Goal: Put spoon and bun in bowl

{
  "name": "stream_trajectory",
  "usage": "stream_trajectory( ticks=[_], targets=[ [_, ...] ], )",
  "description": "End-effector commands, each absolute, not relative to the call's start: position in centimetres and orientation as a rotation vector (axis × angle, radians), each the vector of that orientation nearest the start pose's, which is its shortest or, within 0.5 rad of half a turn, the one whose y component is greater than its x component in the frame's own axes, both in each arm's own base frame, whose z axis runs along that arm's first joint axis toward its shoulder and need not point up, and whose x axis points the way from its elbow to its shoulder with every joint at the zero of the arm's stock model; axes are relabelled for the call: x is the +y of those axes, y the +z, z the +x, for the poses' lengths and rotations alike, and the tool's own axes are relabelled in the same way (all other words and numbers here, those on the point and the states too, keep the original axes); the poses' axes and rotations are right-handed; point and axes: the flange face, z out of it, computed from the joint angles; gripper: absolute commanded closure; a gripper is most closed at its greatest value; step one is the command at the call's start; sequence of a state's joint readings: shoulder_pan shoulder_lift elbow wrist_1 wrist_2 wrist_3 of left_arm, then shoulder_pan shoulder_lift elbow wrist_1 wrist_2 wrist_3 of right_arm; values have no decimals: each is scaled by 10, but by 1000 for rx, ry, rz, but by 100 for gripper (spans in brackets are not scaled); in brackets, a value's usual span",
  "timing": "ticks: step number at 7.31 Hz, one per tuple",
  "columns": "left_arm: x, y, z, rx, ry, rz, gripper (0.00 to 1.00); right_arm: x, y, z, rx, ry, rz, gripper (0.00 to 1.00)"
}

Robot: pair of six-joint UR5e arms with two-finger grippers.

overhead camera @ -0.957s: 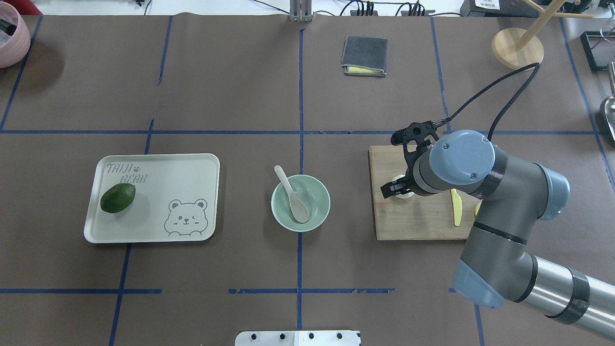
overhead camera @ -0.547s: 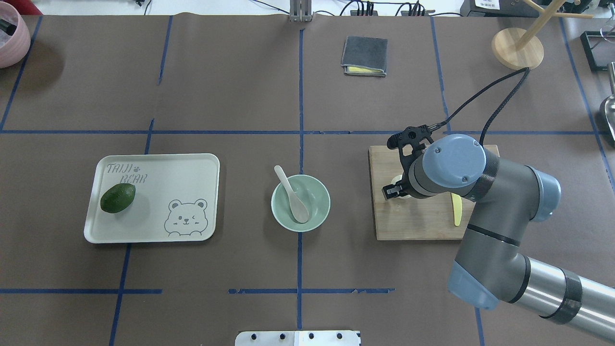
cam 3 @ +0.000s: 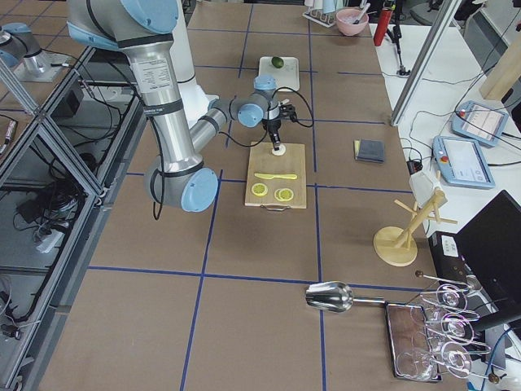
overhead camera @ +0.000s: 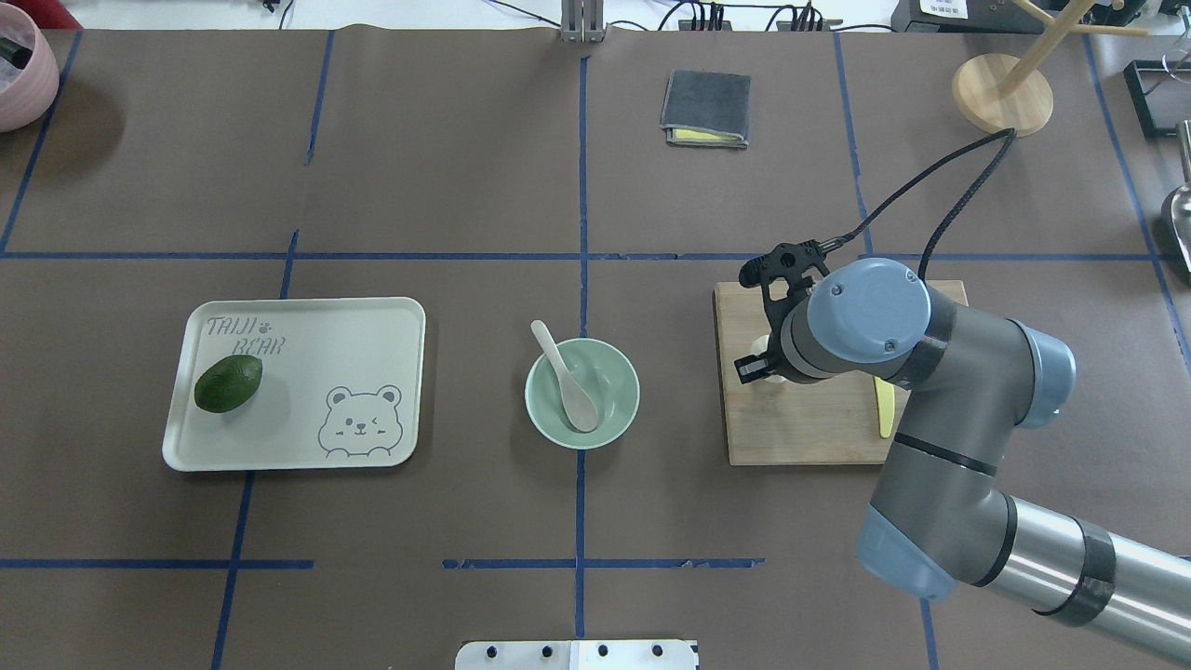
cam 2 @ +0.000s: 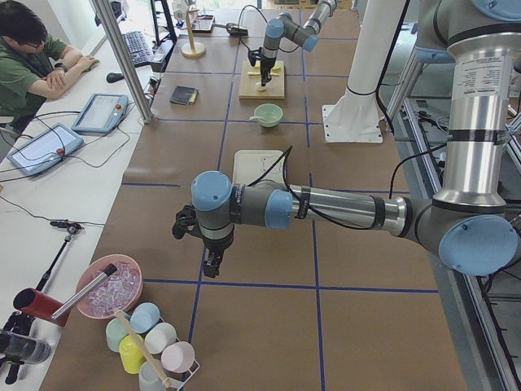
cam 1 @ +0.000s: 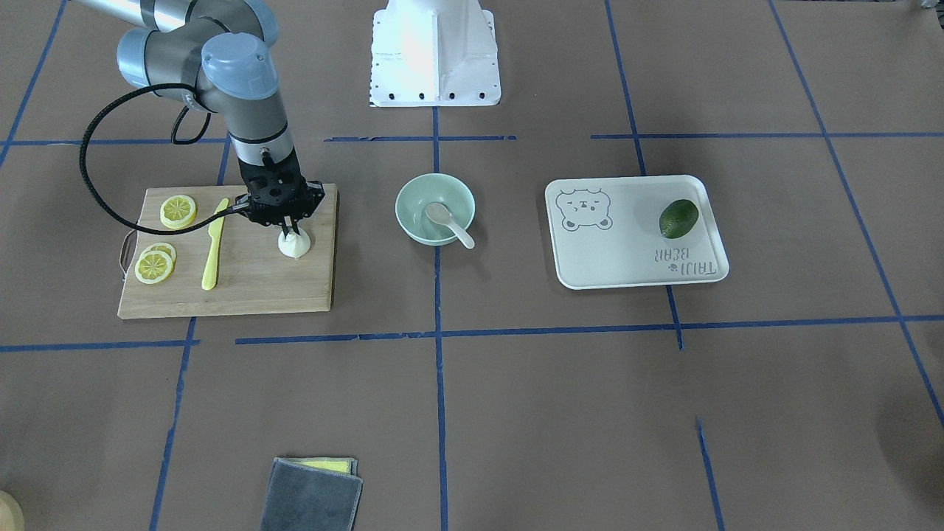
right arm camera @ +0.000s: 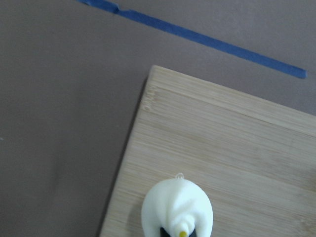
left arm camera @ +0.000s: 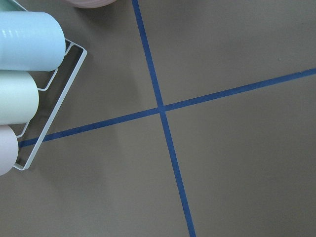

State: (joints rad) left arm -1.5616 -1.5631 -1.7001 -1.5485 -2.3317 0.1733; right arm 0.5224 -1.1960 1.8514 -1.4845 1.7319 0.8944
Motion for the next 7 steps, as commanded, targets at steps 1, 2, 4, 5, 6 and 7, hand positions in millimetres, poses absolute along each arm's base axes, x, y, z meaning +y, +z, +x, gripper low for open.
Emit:
stream_trajectory(
  ticks=[1,2,4,5,6,7],
  targets=[
    [-494,600,-60,753,213,160,0,-398,242,-494,-824,-144,310,100],
    [-494,600,-60,752,213,162,0,-389,190,-509,-913,-62,290,100],
    [-494,600,-60,752,213,162,0,-351,178,-552,-913,-74,290,93],
    [-494,600,-60,752,213,162,0,-351,178,-571,-891,-71,292,40],
    [-494,599,-60,752,214,163,0,-353,183,-575,-879,-38,281,0],
    [-492,599,-60,752,214,163,0,-355,180,-570,-844,-34,268,0]
  ],
)
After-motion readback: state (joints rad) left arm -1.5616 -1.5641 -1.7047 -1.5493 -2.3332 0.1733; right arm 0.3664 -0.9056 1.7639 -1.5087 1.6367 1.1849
